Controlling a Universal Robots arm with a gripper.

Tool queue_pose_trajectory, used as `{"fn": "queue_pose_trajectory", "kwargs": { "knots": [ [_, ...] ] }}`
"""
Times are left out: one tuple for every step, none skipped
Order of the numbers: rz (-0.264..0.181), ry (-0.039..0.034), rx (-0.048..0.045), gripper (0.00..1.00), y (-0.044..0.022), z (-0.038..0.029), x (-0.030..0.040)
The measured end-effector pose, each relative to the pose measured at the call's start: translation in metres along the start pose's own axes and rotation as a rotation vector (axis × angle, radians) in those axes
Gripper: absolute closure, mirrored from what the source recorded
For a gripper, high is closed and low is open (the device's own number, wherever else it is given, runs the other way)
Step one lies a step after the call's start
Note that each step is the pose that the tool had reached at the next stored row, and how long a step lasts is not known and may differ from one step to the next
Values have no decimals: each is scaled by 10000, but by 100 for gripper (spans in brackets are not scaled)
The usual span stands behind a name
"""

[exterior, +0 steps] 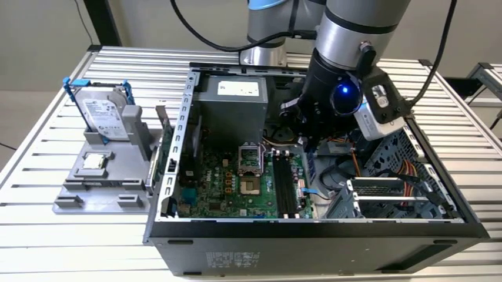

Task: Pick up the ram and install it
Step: 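Insert the ram into the slot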

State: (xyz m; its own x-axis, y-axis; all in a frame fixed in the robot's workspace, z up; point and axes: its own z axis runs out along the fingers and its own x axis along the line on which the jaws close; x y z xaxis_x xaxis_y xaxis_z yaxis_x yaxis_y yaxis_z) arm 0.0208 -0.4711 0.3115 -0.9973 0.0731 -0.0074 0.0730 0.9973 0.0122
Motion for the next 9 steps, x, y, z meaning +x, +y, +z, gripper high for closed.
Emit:
{"fn": "queue_pose_trajectory", "kwargs": {
  "knots": [
    [11,0,1,100,0,5,0],
    [13,0,2,100,0,10,0],
    [14,0,2,100,0,17,1],
    [14,0,3,100,0,23,1],
    [17,0,3,100,-1,29,2],
    [31,0,5,100,-1,38,3],
    [46,-1,12,100,-1,52,4],
    [51,-2,18,100,0,66,4],
    [50,-1,21,100,-1,75,4]
  ]
}}
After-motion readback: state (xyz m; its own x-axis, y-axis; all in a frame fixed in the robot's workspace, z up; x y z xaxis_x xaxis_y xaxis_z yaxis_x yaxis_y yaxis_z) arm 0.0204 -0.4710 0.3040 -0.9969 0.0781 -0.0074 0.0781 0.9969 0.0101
